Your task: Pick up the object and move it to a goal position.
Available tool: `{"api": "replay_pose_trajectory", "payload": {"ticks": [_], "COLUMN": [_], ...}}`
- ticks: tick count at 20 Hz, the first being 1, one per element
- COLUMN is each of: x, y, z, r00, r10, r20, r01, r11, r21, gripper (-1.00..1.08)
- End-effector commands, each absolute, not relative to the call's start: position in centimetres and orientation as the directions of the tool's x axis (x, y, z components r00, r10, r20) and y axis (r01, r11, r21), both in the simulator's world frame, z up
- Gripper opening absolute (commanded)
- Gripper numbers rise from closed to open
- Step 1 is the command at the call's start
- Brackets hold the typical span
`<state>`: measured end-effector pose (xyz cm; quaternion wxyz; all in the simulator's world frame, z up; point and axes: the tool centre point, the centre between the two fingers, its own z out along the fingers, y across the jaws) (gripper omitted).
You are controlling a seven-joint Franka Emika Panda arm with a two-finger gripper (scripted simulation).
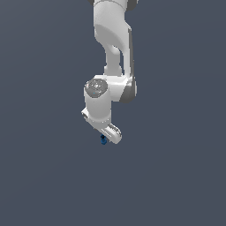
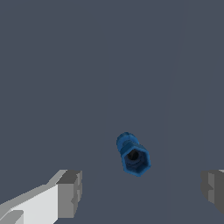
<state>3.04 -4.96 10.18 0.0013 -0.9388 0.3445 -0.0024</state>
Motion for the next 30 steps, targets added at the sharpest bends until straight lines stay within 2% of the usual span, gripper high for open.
{"api": "replay_pose_trajectory", "payload": {"ticks": [1,11,20,25,26,30], "x": [3.0,3.0,2.9,3.0,3.0,3.0], "y": [-5.1,-5.2,-5.1,-5.2,-5.2,-5.2], "z": [9.7,9.0,4.9,4.3,4.3,4.3], "r00": [0.742,0.726,0.724,0.723,0.723,0.723], "r10": [-0.67,-0.687,-0.69,-0.69,-0.69,-0.69], "r20": [0.002,0.0,0.0,0.0,0.0,0.0], "r01": [-0.67,-0.687,-0.69,-0.69,-0.69,-0.69], "r11": [-0.742,-0.726,-0.724,-0.723,-0.723,-0.723], "r21": [-0.002,0.0,0.0,0.0,0.0,0.0], "gripper": [1.0,1.0,1.0,1.0,-1.0,-1.0]}}
